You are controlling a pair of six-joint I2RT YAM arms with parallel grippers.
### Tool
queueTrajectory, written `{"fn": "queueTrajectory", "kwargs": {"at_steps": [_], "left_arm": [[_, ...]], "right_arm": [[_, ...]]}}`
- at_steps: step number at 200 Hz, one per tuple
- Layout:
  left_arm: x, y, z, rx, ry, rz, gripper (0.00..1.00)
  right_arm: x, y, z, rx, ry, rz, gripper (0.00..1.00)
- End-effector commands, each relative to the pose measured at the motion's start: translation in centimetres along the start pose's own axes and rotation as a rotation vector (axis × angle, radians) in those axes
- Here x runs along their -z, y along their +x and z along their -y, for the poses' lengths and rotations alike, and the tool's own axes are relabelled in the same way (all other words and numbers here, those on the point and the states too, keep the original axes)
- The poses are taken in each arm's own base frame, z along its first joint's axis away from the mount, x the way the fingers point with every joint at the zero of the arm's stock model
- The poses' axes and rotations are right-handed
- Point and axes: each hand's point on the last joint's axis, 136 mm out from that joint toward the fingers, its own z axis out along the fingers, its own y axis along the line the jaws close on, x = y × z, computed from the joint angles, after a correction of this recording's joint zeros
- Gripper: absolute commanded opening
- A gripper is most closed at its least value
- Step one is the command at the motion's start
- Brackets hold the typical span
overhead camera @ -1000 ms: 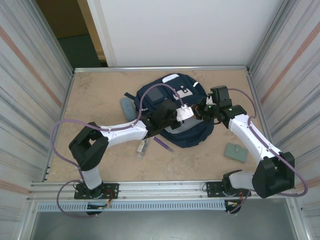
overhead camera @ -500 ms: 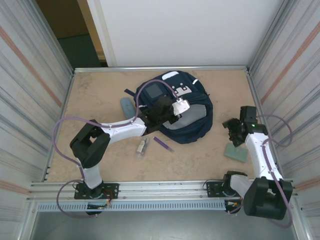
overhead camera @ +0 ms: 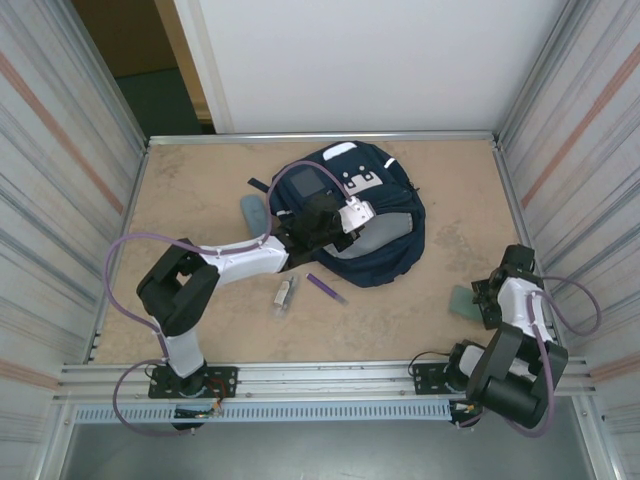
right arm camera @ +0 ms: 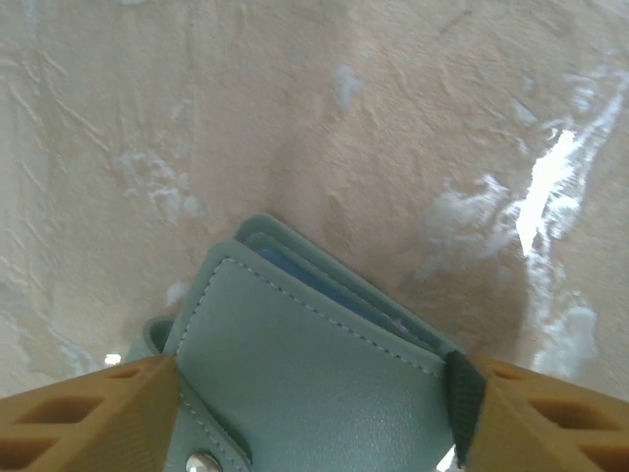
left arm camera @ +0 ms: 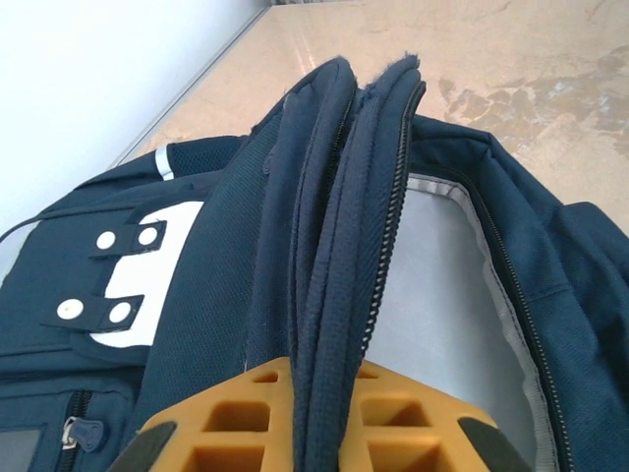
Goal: Pack the student bag
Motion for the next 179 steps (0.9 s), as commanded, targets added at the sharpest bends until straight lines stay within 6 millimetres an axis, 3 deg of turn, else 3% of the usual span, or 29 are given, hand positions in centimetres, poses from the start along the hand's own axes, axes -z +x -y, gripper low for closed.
{"fn": "queueTrajectory", "kwargs": {"at_steps": [1,29,53,108,123,150,179], "left_arm": [[1.7,-2.4,-0.1,0.035,0.041,0.071,0.00],[1.9,-2.6,-0.4,0.075,0.054,0.083,0.00],[2.1,-2.5,-0.9,0.131,0.057,0.103,0.00],[2.1,-2.7,-1.1,0.155,0.064,0.109,0.00],[1.9,-2.9,-1.0,0.154,0.076,0.112,0.00],[1.8,-3.2,-0.9,0.162,0.085,0.121,0.00],[1.7,-3.1,-0.7,0.162,0.100,0.118,0.00]], "right_arm": [[-0.9,2.2,-4.3,0.214,-0.142,-0.073,0.62],[0.0,4.7,-7.4,0.525,-0.135,-0.031,0.61],[0.0,7.0,-9.1,0.660,-0.128,-0.061,0.59],[3.6,6.8,-8.5,0.534,-0.052,-0.082,0.76],[4.3,7.5,-8.0,0.486,-0.066,-0.122,0.79],[3.7,10.3,-7.7,0.426,-0.150,-0.271,0.79],[2.3,11.3,-8.3,0.437,-0.203,-0.336,0.72]]}}
